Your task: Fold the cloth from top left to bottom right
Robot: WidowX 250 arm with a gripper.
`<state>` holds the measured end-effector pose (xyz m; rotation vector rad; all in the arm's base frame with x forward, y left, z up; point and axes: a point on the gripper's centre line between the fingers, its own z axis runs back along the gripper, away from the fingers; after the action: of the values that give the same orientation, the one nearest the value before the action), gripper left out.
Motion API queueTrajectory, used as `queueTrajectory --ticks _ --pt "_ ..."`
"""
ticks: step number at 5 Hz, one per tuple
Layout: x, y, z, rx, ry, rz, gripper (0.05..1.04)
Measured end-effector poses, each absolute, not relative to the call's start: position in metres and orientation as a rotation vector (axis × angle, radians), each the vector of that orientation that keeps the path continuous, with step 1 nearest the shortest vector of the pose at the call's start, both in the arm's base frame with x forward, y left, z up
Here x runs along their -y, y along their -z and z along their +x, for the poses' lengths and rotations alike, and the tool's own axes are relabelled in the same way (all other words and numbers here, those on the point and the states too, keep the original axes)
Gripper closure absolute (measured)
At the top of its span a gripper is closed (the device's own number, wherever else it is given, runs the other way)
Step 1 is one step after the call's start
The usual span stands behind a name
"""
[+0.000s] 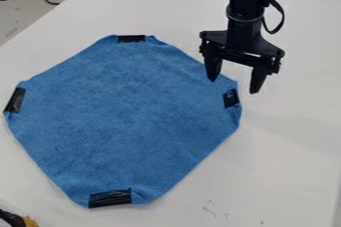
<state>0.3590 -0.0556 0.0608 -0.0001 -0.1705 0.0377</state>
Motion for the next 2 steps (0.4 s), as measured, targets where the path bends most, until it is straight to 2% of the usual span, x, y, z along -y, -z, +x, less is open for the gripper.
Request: queueTrajectory --ticks 1,2 --pt "0.055 -0.049 0.357 0.139 -0.033 0.006 0.083" --pt "0.040 -0.052 0.366 0.162 0.022 0.037 0.083"
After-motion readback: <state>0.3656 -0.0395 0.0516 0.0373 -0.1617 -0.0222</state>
